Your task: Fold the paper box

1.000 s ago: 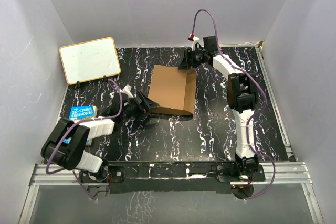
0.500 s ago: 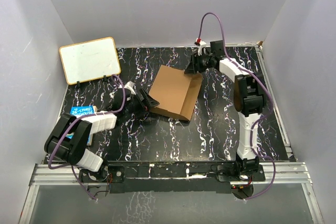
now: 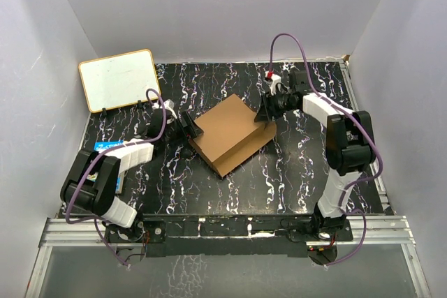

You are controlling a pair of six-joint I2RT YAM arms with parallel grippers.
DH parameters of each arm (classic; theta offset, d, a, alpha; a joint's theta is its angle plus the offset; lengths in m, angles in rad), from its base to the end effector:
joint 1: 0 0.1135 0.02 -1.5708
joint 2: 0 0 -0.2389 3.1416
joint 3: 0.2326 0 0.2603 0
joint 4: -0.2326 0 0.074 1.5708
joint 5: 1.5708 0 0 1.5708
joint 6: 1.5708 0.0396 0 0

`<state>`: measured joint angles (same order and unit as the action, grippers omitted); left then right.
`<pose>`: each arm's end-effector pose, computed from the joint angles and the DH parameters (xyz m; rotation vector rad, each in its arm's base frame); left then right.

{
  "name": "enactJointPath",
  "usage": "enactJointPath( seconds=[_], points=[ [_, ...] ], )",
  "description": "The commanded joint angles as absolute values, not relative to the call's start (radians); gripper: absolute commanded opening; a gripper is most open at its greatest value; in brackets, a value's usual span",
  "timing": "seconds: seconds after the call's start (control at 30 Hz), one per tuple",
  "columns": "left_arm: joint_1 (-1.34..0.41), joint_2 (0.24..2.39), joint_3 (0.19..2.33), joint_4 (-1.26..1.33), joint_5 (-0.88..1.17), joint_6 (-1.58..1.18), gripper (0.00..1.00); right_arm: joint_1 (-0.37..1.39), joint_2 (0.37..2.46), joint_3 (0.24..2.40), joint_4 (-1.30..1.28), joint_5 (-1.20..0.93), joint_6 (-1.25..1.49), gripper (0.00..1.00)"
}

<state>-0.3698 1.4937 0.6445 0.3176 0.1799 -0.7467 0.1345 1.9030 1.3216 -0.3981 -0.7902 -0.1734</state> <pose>0.2877 -0.1191 0.1439 -0.3019 2.1917 -0.8385 0.3919 0.0814 0.1658 -0.6615 2.2978 0.9750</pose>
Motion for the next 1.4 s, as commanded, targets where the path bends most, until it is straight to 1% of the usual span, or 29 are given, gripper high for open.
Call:
enactJointPath(
  seconds=[0.0,0.27,0.63,0.87,1.07,1.13,1.23,1.37],
  points=[
    [-0.364,1.526,0.737,0.321,0.237,-0.679,0.82,0.158,1.801,1.241,-0.467,-0.893,-0.24,0.5],
    [-0.353,1.638,0.861,0.252,0.272,-0.572,0.82,0.157,1.725,1.164,-0.642,-0.927,-0.454,0.49],
    [-0.351,1.838,1.104,0.156,0.346,-0.434,0.82,0.159,1.712,1.14,-0.902,-0.968,-0.809,0.49],
    [-0.351,1.969,1.252,0.151,0.409,-0.437,0.82,0.159,1.691,1.137,-0.987,-0.941,-0.956,0.51],
    [-0.351,2.038,1.366,0.166,0.461,-0.462,0.82,0.153,1.617,1.125,-1.006,-0.881,-1.03,0.52],
    [-0.35,2.043,1.403,0.153,0.44,-0.453,0.83,0.139,1.586,1.126,-1.013,-0.874,-1.053,0.52],
    [-0.342,2.027,1.461,0.108,0.349,-0.41,0.86,0.102,1.538,1.141,-1.018,-0.883,-1.087,0.53],
    [-0.315,1.945,1.507,0.03,0.228,-0.408,0.87,0.016,1.523,1.196,-0.974,-0.977,-1.045,0.54]
  ],
)
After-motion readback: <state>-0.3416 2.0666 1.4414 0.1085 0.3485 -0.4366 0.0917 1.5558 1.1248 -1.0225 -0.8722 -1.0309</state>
